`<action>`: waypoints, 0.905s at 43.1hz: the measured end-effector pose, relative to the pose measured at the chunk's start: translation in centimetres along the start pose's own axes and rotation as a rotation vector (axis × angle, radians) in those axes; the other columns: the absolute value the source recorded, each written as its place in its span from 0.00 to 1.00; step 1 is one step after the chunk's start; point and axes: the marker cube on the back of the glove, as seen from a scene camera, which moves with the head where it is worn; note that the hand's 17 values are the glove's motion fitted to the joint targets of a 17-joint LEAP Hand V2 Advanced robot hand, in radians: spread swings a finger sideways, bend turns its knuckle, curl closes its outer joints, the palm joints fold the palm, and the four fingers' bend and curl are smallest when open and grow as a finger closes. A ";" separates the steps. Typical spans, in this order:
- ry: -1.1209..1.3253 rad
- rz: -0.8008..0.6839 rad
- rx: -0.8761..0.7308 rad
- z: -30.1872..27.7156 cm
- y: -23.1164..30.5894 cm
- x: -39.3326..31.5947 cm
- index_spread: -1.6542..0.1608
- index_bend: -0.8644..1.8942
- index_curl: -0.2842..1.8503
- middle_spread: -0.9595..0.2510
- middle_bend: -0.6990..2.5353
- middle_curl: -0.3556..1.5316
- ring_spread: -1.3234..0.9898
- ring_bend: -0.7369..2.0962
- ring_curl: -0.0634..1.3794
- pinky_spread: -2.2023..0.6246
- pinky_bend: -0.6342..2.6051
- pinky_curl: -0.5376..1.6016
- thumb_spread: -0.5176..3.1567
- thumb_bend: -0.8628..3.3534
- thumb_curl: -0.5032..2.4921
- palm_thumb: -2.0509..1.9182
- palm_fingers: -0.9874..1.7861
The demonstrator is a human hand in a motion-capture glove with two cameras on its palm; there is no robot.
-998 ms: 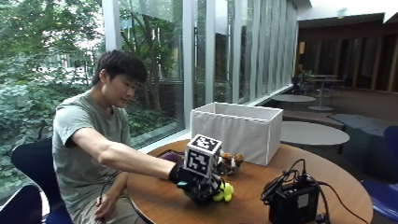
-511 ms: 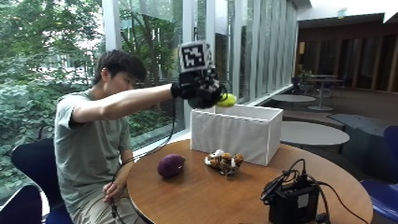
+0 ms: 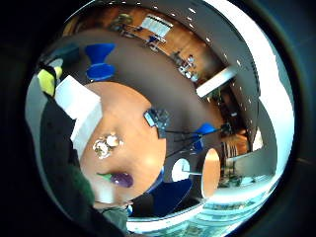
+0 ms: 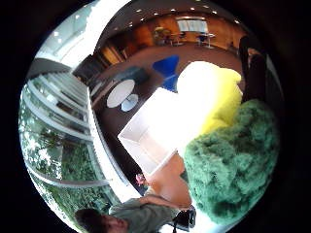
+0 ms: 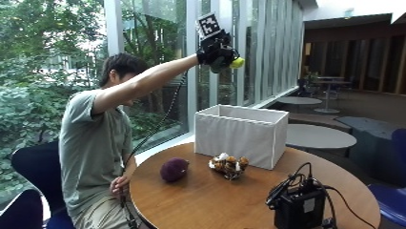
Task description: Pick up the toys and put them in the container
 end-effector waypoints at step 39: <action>0.125 -0.101 -0.448 10.7 -3.2 -13.9 0.80 0.31 0.28 0.78 0.26 0.45 0.53 0.50 0.29 0.75 0.60 0.47 0.39 0.18 0.35 0.49 0.20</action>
